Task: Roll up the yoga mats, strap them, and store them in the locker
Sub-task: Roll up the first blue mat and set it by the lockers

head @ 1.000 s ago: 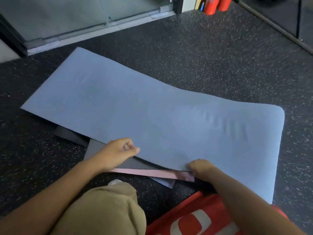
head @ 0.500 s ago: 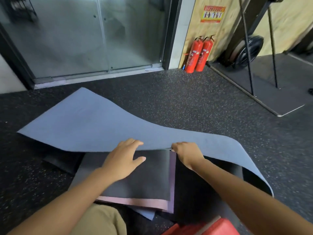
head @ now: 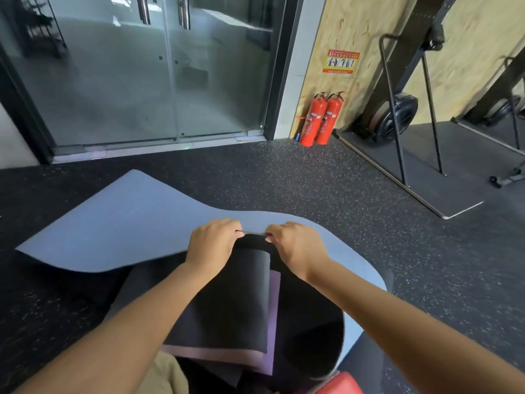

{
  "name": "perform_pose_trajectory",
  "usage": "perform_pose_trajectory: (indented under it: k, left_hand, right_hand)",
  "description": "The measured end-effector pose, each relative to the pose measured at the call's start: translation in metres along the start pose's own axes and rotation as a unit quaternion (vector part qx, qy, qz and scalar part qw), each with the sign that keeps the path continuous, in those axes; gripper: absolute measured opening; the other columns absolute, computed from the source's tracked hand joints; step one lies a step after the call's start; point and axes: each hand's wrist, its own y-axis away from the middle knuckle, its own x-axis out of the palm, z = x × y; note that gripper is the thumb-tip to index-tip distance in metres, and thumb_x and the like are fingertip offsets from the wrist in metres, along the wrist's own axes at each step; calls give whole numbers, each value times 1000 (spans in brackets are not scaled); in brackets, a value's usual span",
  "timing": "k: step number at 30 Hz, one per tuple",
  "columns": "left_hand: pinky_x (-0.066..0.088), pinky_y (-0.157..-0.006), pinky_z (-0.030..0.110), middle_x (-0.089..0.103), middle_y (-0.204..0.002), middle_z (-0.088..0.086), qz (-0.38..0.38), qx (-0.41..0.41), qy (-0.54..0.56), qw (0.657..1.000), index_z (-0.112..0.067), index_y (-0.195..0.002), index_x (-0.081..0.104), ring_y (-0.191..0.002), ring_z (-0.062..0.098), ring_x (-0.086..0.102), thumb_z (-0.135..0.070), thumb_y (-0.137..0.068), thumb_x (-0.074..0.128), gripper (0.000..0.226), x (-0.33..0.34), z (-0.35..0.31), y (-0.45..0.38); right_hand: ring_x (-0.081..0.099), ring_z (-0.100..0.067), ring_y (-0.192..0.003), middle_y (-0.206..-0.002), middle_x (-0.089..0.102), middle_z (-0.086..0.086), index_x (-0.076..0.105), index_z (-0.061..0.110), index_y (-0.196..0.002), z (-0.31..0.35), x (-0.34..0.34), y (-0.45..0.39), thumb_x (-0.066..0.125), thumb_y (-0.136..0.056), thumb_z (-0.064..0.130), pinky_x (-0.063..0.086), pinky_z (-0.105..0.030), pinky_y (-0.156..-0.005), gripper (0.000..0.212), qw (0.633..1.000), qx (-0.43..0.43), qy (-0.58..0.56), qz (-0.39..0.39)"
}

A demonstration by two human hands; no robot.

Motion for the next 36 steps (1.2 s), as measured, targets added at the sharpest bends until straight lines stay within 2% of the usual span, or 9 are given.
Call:
perform_pose_trajectory:
  k: [6, 12, 16, 19, 23, 28, 31, 34, 36]
  left_hand:
    - [39, -62, 27, 65, -88, -3, 3, -31, -15, 999, -18, -99, 66, -76, 15, 57, -30, -106, 52, 20, -19, 3, -12]
    - [38, -64, 27, 66, -94, -2, 18, -35, -47, 998, -19, -105, 67, -78, 14, 55, -28, -106, 54, 16, -33, 1, -5]
    - [38, -62, 26, 66, -93, -2, 26, -48, -56, 997, -19, -108, 67, -77, 13, 54, -29, -105, 55, 16, -42, 1, 5]
    - [37, -64, 26, 68, -99, -1, 8, -51, -35, 998, -18, -111, 67, -80, 13, 55, -30, -105, 55, 18, -60, -3, 15]
    - [46, -70, 25, 68, -104, -10, -21, -1, 126, 992, -24, -112, 68, -89, 8, 62, -47, -99, 59, 28, -99, -27, 53]
    - [52, -86, 27, 69, -102, -21, 116, 17, 288, 950, -34, -105, 70, -102, 3, 65, -67, -90, 46, 43, -150, -50, 118]
    - [43, -85, 22, 69, -101, -17, 137, 21, 163, 977, -36, -113, 64, -98, 3, 62, -76, -81, 51, 53, -164, -43, 139]
    - [50, -76, 37, 66, -85, -9, 94, -8, 80, 992, -31, -113, 59, -86, 14, 64, -52, -97, 61, 27, -168, -25, 143]
    - [46, -72, 37, 63, -80, -9, 58, -51, 89, 993, -30, -107, 60, -80, 14, 61, -41, -101, 60, 13, -174, -13, 141]
  right_hand:
    - [58, -31, -114, -123, 61, -2, 49, 19, -129, -6, -41, 55, 56, -97, 30, 47, -39, -77, 34, 986, 161, -13, 50]
    - [62, -35, -98, -108, 65, -7, 51, 14, -120, 3, -69, 105, 51, -100, 30, 40, -39, -70, 25, 969, 240, 2, 61]
    - [50, -41, -74, -76, 55, -11, 54, 8, -91, 12, -82, 104, 46, -103, 23, 34, -39, -63, 20, 972, 232, 34, 25]
    - [59, -41, -79, -87, 66, -15, 65, 9, -93, 16, -101, 84, 52, -100, 28, 44, -40, -66, 24, 977, 214, 5, -1]
    - [65, -41, -90, -97, 70, -16, 74, 11, -100, 28, -127, 49, 63, -95, 32, 53, -40, -76, 24, 981, 190, -48, -6]
    - [68, -35, -81, -86, 69, -13, 73, 5, -95, 52, -140, 7, 71, -94, 28, 52, -35, -68, 23, 976, 180, -121, 5]
    - [69, -22, -68, -72, 71, -6, 73, 4, -90, 69, -145, -15, 70, -96, 26, 53, -31, -62, 23, 972, 170, -159, 4]
    - [73, -23, -67, -70, 74, -6, 70, 5, -82, 87, -144, -38, 69, -95, 30, 62, -43, -70, 28, 968, 167, -186, -10]
    - [72, -27, -67, -70, 74, -8, 70, 4, -80, 99, -143, -52, 68, -93, 36, 63, -47, -71, 35, 964, 162, -207, -34]
